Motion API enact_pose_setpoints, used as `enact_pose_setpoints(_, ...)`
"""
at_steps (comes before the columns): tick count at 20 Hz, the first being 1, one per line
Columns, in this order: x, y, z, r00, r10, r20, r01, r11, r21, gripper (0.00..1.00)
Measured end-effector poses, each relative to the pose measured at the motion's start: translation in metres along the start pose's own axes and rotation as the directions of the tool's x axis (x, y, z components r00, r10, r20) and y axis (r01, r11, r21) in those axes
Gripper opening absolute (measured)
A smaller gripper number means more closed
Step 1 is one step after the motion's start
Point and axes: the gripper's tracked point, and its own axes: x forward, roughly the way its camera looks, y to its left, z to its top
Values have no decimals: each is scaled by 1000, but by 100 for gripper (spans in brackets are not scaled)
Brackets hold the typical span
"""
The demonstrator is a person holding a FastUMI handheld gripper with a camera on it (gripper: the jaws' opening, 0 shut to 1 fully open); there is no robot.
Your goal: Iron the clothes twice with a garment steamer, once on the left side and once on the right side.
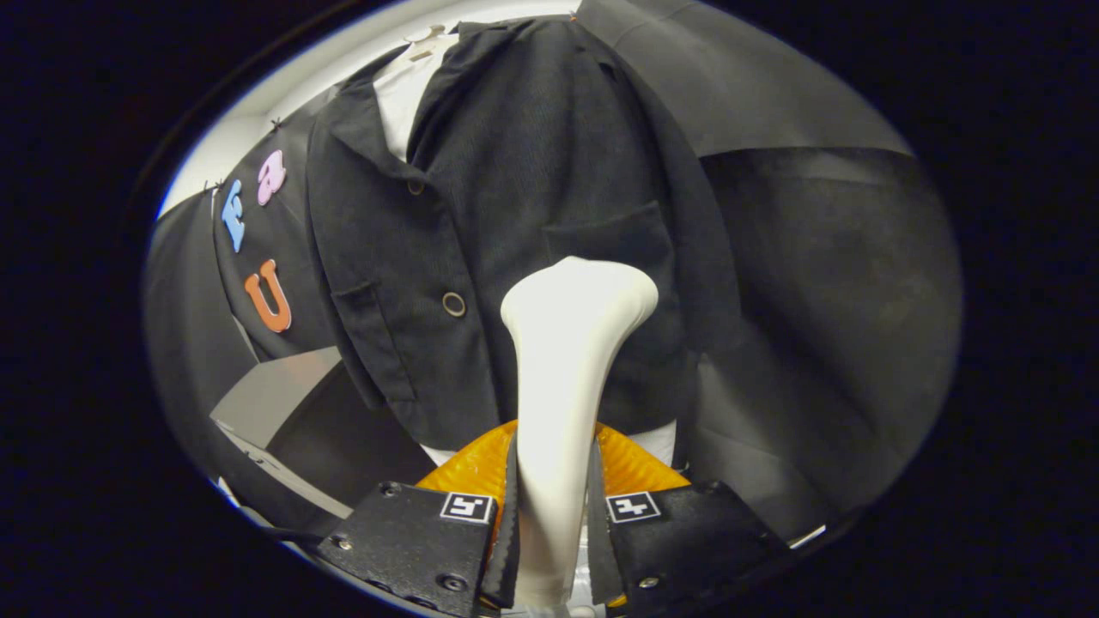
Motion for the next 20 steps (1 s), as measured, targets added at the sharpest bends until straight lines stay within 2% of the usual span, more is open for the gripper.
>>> enact_pose_setpoints(20,18,-22,-88,985,-11,-174,13,1000,6,35)
